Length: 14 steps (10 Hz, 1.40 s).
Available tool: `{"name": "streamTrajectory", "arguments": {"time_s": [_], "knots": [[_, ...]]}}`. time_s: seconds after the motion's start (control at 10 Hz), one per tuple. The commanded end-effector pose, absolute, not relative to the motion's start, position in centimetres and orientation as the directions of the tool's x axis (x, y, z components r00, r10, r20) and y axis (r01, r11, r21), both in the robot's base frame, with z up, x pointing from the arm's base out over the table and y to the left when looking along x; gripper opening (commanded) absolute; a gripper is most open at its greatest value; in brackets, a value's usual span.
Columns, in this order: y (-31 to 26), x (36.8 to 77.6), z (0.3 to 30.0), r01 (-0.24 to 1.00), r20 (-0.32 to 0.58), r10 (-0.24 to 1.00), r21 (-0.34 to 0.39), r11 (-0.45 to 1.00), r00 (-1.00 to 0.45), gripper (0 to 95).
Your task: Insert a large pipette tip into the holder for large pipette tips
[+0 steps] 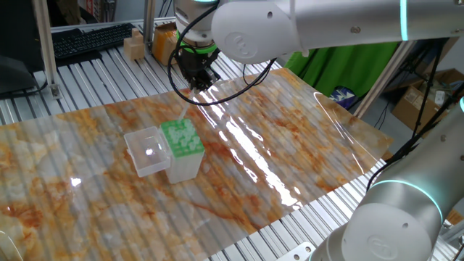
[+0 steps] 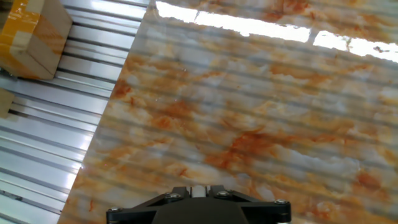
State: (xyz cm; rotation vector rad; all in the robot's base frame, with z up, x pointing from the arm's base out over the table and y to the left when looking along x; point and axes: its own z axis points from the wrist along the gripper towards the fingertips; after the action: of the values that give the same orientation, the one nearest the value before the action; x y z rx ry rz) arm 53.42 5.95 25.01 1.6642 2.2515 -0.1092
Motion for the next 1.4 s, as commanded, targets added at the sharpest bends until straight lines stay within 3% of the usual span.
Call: {"name": "streamTrajectory", "arguments": {"time_s": [0.1,0.5,0.6,1.4], "knots": [[5.94,53.46,25.00,0.947,-0.302,0.923,0.140,0.290,-0.239,0.0],[5.96,53.45,25.02,0.954,-0.291,0.929,0.121,0.273,-0.229,0.0],[5.96,53.45,25.02,0.956,-0.289,0.930,0.118,0.270,-0.227,19.0],[5.96,53.45,25.02,0.957,-0.287,0.932,0.118,0.264,-0.221,19.0]]}}
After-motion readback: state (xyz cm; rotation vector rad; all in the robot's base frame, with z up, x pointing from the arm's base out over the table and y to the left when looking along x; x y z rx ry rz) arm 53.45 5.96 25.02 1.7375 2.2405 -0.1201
